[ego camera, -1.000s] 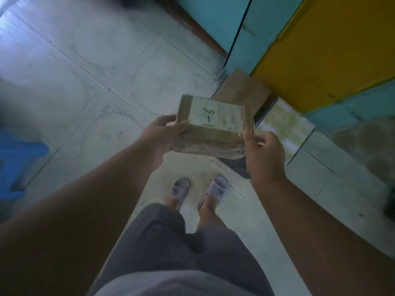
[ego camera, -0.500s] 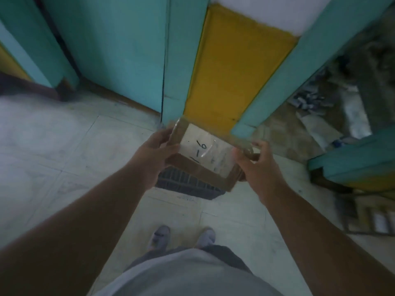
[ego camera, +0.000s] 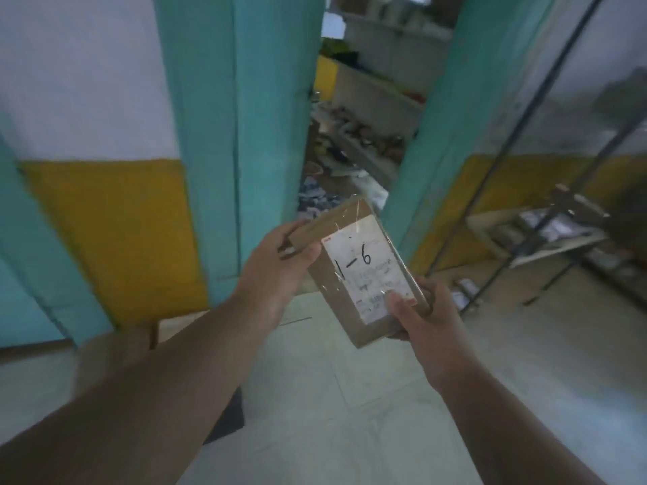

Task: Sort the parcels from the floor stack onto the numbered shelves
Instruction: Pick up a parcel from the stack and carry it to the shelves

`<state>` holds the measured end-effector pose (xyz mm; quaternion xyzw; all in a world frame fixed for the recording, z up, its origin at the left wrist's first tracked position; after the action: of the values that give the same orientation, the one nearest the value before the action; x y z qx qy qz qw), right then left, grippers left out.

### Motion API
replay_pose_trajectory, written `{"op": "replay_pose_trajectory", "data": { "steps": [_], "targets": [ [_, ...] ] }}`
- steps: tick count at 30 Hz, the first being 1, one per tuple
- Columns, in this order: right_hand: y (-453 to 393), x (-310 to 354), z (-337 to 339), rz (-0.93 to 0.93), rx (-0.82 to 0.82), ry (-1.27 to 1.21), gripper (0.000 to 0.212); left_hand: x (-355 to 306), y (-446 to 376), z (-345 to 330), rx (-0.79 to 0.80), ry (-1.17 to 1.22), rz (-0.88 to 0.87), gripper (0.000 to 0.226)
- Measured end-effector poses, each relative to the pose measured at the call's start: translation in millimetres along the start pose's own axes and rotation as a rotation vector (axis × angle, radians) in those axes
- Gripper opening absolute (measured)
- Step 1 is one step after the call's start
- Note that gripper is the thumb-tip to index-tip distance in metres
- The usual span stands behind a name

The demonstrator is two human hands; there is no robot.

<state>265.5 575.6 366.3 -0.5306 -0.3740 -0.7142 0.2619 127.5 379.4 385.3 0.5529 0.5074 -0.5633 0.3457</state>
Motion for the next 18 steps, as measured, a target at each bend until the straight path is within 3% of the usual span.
{"op": "replay_pose_trajectory", "data": {
  "steps": [4,7,13,18],
  "targets": [
    [-15.5,13.3,157.5,0.088,-0.203,-0.021,0.050,-14.4,-5.9,-176.7,0.221,0.052,-0.058,0.053],
    [-23.7,23.9,253.2,0.122,-0.279,-0.038,0.041,-23.8,-7.8,-285.4,0.295,0.028,-0.089,0.057],
    [-75.5,38.7,391.2,0.163,-0.395,-0.132,0.033,-29.9,-34.1,-451.6,0.395,0.023,-0.153,0.052],
    [-148.0,60.1,489.2,0.195,-0.501,-0.112,0.031,-8.9,-83.5,-584.1,0.477,0.163,-0.133,0.050]
  ]
}}
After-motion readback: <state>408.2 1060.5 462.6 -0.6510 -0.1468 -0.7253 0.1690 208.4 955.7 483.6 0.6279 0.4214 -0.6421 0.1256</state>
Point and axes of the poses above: each hand's wrist, its own y-axis away from the middle knuckle, its own z-axis out of the back of the hand, x = y × z, the point moved 4 cm from there along -y, towards the middle knuckle, and after that the axes turned 11 degrees about -z, right-handed, at the moved point
